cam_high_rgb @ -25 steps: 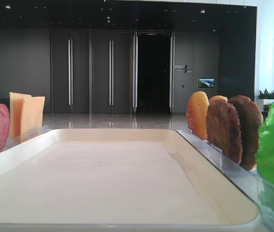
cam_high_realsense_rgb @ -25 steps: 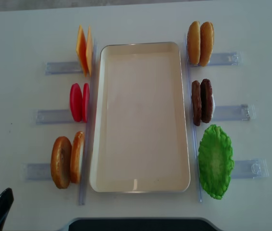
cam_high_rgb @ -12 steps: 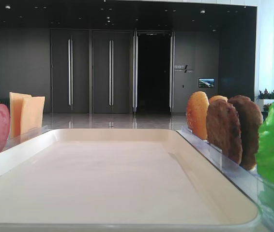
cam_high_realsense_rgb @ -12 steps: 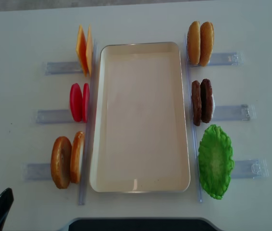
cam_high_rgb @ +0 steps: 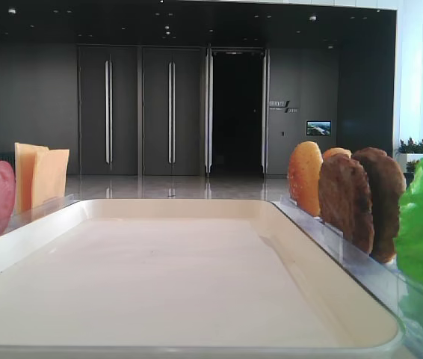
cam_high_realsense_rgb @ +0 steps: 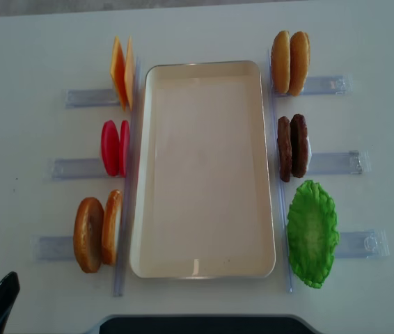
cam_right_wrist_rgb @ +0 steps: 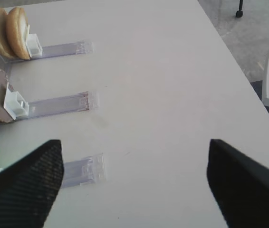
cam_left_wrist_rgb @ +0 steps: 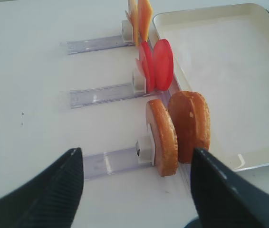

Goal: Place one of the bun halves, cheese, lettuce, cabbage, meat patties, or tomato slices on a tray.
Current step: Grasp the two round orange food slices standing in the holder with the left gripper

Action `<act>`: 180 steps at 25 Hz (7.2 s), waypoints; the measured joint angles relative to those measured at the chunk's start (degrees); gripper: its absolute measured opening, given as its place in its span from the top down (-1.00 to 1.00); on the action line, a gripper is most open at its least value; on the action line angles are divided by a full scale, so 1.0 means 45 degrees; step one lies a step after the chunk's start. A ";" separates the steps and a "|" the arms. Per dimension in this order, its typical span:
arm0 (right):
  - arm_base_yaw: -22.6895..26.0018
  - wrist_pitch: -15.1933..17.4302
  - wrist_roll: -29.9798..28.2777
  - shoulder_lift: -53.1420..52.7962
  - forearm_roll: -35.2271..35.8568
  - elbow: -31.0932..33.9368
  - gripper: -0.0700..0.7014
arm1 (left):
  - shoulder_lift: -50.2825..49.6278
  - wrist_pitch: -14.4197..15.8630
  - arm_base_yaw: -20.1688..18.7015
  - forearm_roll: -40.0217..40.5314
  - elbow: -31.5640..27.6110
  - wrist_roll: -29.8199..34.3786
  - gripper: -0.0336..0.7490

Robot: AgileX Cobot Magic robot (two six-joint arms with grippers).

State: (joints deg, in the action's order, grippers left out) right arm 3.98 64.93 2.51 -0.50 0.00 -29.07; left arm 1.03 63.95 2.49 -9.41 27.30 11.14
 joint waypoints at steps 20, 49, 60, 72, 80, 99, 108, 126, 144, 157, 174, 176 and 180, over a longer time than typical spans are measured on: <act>0.0000 0.0000 0.0000 0.0000 0.0000 0.0000 -0.70 | 0.0000 0.0000 0.0000 0.0000 0.0000 0.0000 -0.45; 0.0000 0.0000 0.0000 0.0000 0.0000 0.0000 -0.70 | -0.1592 0.1542 0.0000 0.1107 0.1387 -0.1644 -0.32; 0.0000 0.0000 0.0000 0.0000 0.0000 0.0000 -0.70 | -0.5929 0.1617 0.0000 0.2234 0.3264 -0.1912 -0.32; 0.0000 0.0000 0.0000 0.0000 0.0000 0.0000 -0.70 | -1.0077 0.1441 0.0000 0.3514 0.3911 -0.2848 -0.32; 0.0000 0.0000 0.0000 0.0000 0.0000 0.0000 -0.70 | -1.1245 0.0972 0.0000 0.4048 0.3941 -0.3434 -0.32; 0.0000 0.0000 0.0000 0.0000 0.0000 0.0000 -0.70 | -1.1695 0.0889 0.0000 0.1567 0.3941 -0.3629 -0.32; 0.0000 0.0000 0.0000 0.0000 0.0000 0.0000 -0.70 | -1.1695 0.1159 0.0000 0.0756 0.3941 -0.3550 -0.32; 0.0000 0.0000 0.0000 0.0000 0.0000 0.0000 -0.70 | -1.2260 0.0856 -0.4094 0.1182 0.3955 -0.6817 -0.32; 0.0000 0.0000 0.0000 0.0000 0.0000 0.0000 -0.70 | -1.6663 -0.1393 -0.7231 0.1676 0.3993 -1.0250 -0.32; 0.0000 0.0000 0.0000 0.0000 0.0000 0.0000 -0.70 | -1.7285 -0.1005 -0.7231 0.1967 0.4975 -1.0299 -0.32; 0.0000 0.0000 0.0000 0.0000 0.0000 0.0000 -0.70 | -1.8577 -0.1190 -0.7231 0.1886 0.4990 -1.0130 -0.32; 0.0000 0.0000 0.0000 0.0000 0.0000 0.0000 -0.70 | -1.8591 -0.1200 -0.7231 0.1872 0.4990 -1.0082 -0.32; 0.0000 0.0000 0.0000 0.0000 0.0000 0.0000 -0.70 | -1.8739 -0.1200 -0.7231 0.1861 0.4990 -1.0054 -0.32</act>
State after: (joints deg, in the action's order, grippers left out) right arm 3.98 64.93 2.51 -0.50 0.00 -29.07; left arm -83.29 58.55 -30.05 -1.04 49.75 -34.11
